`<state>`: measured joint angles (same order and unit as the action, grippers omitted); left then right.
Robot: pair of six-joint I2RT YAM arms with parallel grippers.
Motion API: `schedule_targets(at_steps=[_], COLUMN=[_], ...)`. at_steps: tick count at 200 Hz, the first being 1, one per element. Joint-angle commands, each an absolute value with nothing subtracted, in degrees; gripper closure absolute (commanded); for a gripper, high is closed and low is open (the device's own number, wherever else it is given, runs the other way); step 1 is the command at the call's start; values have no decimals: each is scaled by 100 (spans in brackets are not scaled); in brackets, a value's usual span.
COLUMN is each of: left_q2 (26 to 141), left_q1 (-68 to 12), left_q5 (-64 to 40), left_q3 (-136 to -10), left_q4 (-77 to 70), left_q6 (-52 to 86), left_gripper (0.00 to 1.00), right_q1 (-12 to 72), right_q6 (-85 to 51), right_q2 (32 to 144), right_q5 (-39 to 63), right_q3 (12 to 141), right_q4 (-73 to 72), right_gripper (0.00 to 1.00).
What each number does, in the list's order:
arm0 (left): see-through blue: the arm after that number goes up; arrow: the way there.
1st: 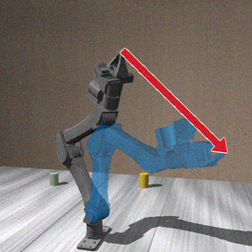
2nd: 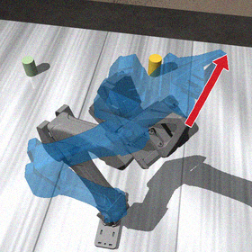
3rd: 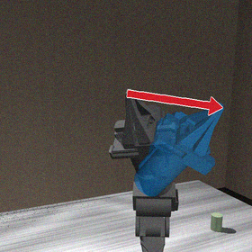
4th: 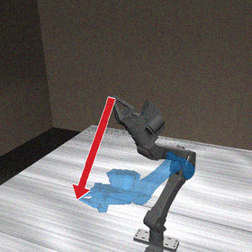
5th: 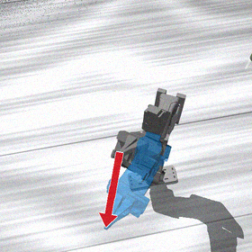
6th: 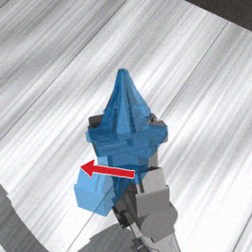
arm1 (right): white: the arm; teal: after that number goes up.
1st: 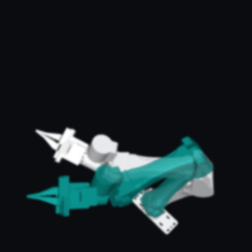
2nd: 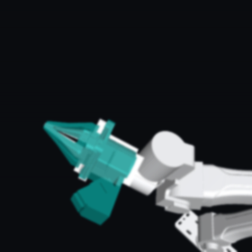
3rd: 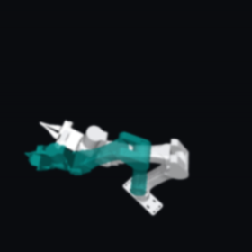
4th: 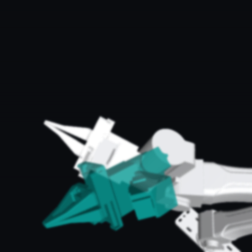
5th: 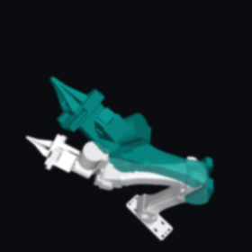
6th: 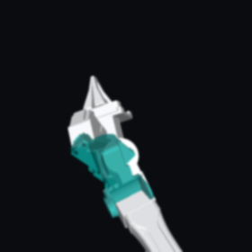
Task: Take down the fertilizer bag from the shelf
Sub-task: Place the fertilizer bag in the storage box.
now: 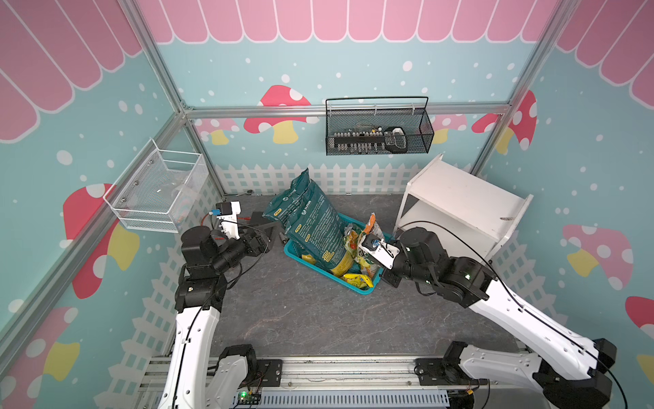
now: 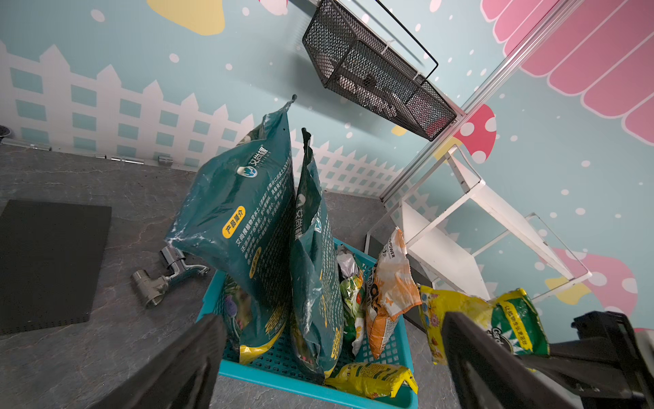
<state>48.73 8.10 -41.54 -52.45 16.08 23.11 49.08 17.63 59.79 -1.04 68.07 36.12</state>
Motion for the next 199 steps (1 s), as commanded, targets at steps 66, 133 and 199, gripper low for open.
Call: schedule_targets(at_steps=[66, 133, 199], left_q2=[4799, 4800, 4803], left_q1=[774, 778, 772], left_q5=[-4112, -4115, -4111], left_q3=[-5406, -5406, -5399], left_q4=[1662, 1669, 1669], left_q6=[2171, 2177, 2175], left_gripper=[1, 1, 0], right_q1=[4263, 3618, 3612], right_q6=[4409, 4473, 3858], right_q2=[7371, 7609, 7127], right_q5=[1116, 1215, 1254], right_q3=[7225, 7760, 7535], right_q4=[3976, 3965, 3970], right_gripper=[100, 100, 100])
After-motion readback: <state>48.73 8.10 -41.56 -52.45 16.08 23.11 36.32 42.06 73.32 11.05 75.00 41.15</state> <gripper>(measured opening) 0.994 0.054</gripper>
